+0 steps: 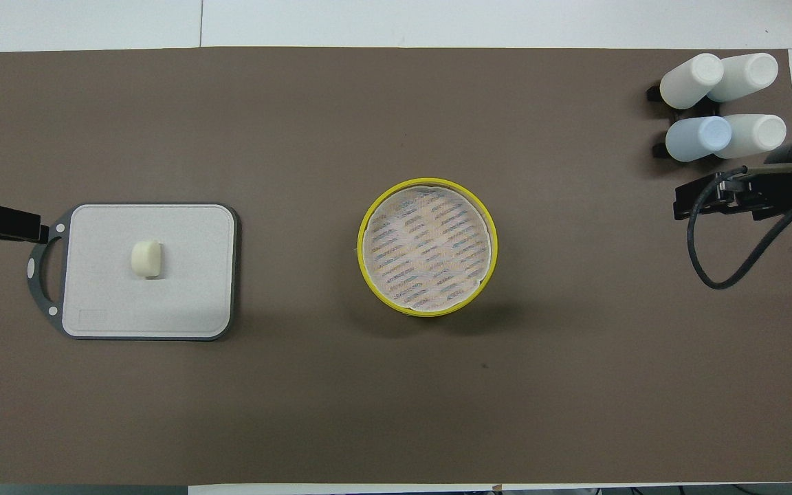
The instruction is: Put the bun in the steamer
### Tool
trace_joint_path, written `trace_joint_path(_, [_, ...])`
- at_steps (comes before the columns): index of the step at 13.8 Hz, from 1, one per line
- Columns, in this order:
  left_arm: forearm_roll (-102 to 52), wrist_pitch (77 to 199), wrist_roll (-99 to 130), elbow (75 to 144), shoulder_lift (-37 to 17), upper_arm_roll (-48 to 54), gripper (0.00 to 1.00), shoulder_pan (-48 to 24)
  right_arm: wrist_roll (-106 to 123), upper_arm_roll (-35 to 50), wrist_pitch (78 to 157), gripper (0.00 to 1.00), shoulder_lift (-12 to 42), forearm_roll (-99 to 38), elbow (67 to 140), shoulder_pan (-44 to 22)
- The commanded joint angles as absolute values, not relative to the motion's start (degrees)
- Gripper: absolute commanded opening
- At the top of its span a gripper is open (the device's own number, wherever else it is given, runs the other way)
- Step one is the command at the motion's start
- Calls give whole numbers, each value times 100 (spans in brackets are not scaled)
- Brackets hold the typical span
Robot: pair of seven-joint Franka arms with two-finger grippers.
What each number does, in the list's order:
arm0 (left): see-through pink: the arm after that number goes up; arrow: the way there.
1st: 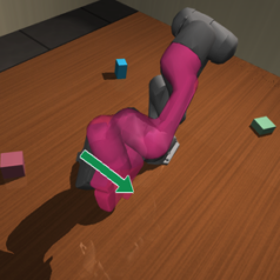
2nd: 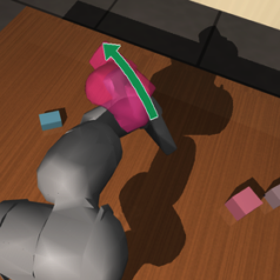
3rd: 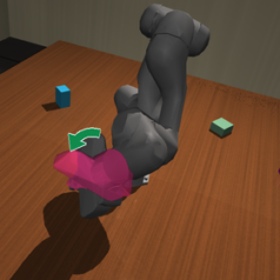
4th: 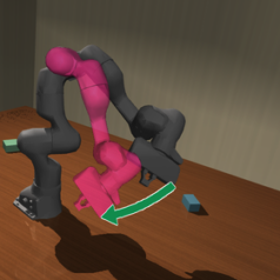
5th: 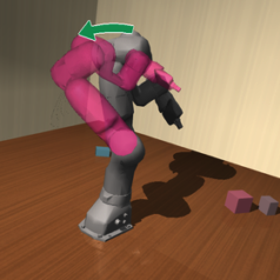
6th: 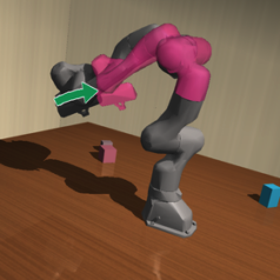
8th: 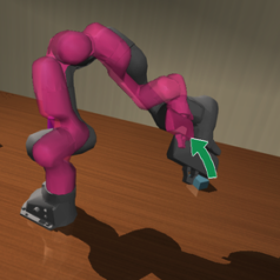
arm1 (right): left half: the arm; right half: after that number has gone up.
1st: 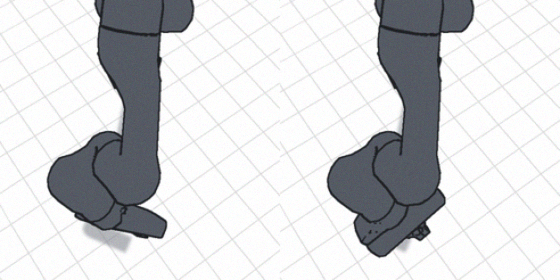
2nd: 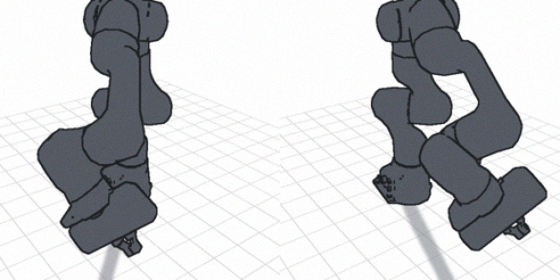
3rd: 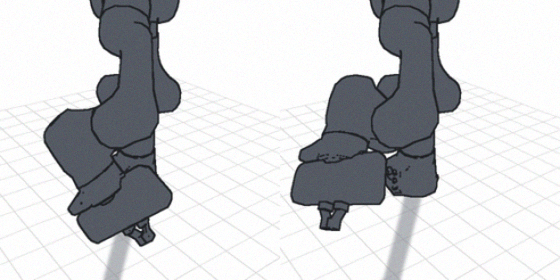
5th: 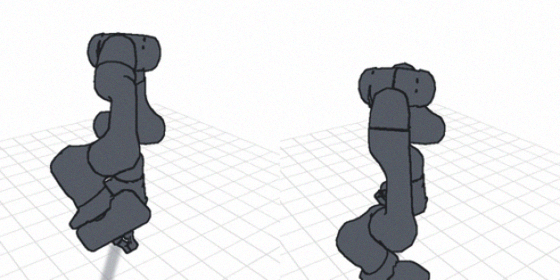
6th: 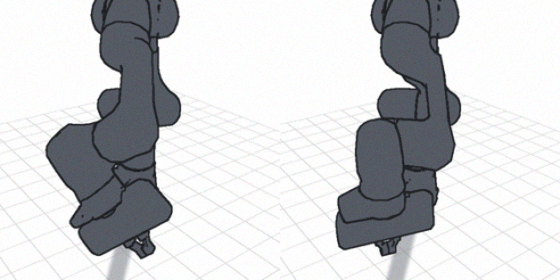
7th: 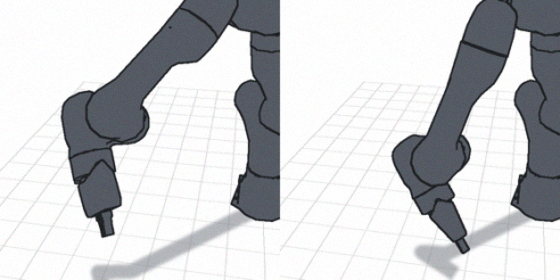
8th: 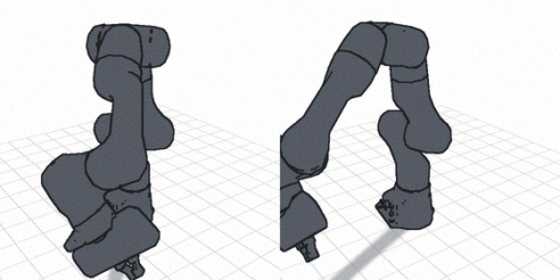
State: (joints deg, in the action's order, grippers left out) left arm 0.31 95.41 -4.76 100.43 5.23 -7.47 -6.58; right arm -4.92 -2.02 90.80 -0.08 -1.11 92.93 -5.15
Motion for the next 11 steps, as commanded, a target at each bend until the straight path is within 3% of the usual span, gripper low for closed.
trace_joint_path(1, [114,9519,-387,10116,615,-765,100,-721,-369,-255,9141,100,-61,-211,9325,-536])
trace_joint_path(5, [114,9527,-387,10116,624,-765,100,-721,-151,-115,9141,100,-210,-185,9553,-606])
trace_joint_path(7, [114,9527,-387,10116,624,-765,100,-721,97,192,9202,100,-45,-229,9327,-720])
trace_joint_path(9, [114,9580,-387,10186,633,-765,100,-721,-1282,876,8679,100,776,-54,8347,-1148])
trace_joint_path(11, [114,9964,-387,10641,790,-756,100,-738,-2642,879,8262,100,2235,113,6424,-2131])
